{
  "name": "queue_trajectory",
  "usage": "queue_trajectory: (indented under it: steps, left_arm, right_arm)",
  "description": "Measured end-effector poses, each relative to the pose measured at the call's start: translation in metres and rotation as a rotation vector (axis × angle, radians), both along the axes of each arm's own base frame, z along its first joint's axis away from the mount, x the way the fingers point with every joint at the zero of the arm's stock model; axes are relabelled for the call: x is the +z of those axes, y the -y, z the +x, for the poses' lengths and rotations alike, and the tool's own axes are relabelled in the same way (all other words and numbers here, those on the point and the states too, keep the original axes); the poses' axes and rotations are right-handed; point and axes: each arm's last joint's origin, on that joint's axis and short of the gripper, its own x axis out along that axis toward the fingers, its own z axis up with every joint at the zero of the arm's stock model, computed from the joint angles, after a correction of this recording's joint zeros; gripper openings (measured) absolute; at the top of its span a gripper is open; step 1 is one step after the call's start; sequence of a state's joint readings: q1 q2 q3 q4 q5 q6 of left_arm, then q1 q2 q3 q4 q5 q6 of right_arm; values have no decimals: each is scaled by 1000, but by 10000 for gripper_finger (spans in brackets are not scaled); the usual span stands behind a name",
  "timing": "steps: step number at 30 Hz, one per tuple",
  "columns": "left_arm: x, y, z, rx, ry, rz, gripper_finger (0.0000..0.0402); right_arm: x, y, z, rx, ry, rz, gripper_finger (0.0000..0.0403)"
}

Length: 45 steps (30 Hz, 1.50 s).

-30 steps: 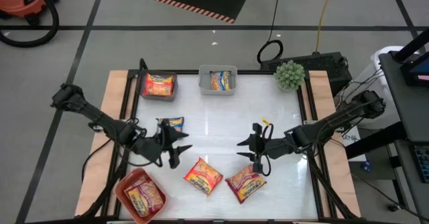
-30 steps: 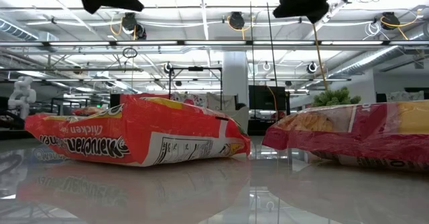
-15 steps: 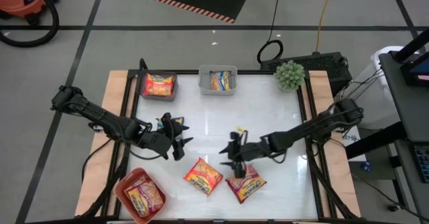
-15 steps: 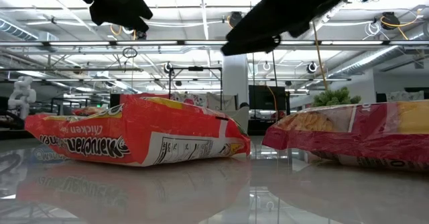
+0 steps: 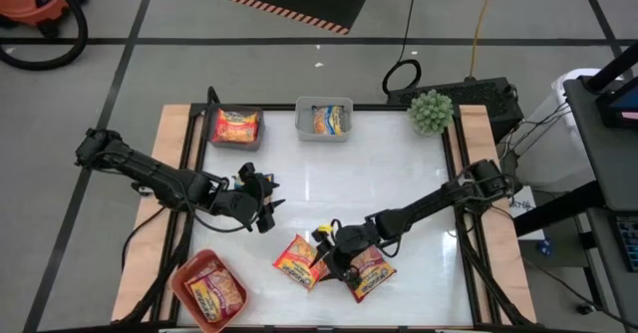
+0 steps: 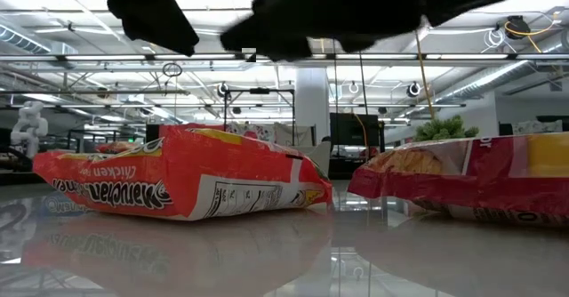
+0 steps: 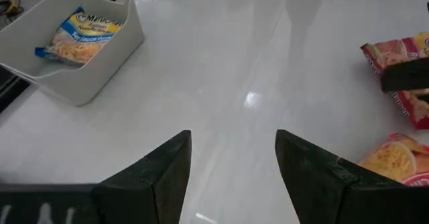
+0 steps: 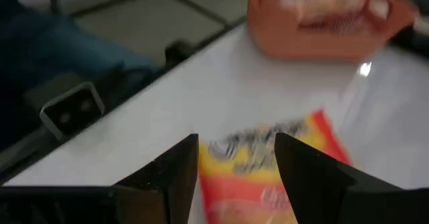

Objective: Sort Maruchan noodles
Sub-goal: Put the orange noodle pack into the black bin

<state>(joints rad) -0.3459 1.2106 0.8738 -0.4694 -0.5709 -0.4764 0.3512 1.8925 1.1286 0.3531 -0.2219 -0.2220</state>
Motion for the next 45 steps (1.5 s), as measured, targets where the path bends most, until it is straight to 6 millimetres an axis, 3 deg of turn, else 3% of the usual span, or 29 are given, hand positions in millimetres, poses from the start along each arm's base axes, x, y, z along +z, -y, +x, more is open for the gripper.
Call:
queue_trajectory:
  steps: [4,13,25,33,38,42,45]
  left_arm:
    - [0,-8,2,0,-14,29,220]
    - [0,-40,8,79,-43,51,220]
    - [0,-61,10,127,-57,38,220]
    - [0,-59,10,117,-58,32,220]
    - [0,-56,9,106,-58,27,220]
    - [-1,-55,9,99,-62,26,220]
    - [-1,-55,9,102,-61,23,220]
  right_arm:
    - [-7,4,16,-5,81,30,182]
    - [-31,14,49,-54,12,10,159]
    - [-47,70,52,-323,-201,-56,157]
    - [-33,93,42,-497,-305,-82,157]
    - [-17,105,23,-606,-448,-153,157]
    - [-2,107,1,-602,-587,-182,157]
    - [16,102,-9,-597,-592,-167,157]
